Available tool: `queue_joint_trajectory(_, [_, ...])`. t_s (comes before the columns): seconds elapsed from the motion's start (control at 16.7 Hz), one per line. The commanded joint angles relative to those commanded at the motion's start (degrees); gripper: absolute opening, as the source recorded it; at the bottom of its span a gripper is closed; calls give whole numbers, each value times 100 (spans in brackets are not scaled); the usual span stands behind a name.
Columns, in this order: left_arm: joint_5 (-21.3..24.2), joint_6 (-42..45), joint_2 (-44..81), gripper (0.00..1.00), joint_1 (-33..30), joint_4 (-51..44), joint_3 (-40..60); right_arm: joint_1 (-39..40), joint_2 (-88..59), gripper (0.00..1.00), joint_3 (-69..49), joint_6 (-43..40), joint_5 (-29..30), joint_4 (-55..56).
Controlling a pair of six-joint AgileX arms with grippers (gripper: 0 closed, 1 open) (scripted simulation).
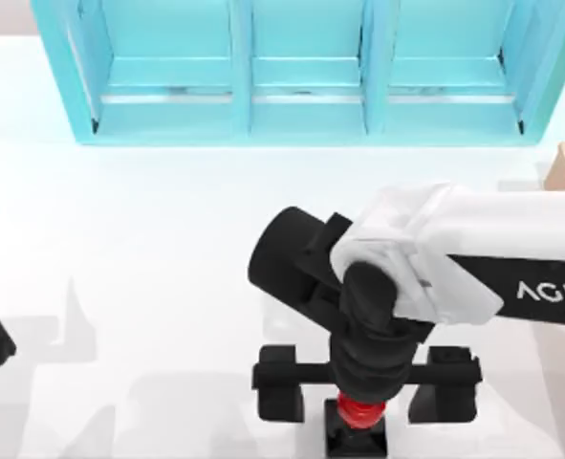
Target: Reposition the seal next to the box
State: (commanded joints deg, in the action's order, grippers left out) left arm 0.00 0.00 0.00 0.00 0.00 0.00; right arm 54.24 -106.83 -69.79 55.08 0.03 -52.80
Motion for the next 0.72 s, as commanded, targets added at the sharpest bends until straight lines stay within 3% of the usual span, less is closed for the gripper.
queue_joint_trajectory(0.3, [0,0,0,100,0,0,0,4,-22,100,59,4,0,66])
queue_joint_trajectory(0.72, [0,0,0,100,0,0,0,4,-22,47,59,4,0,66])
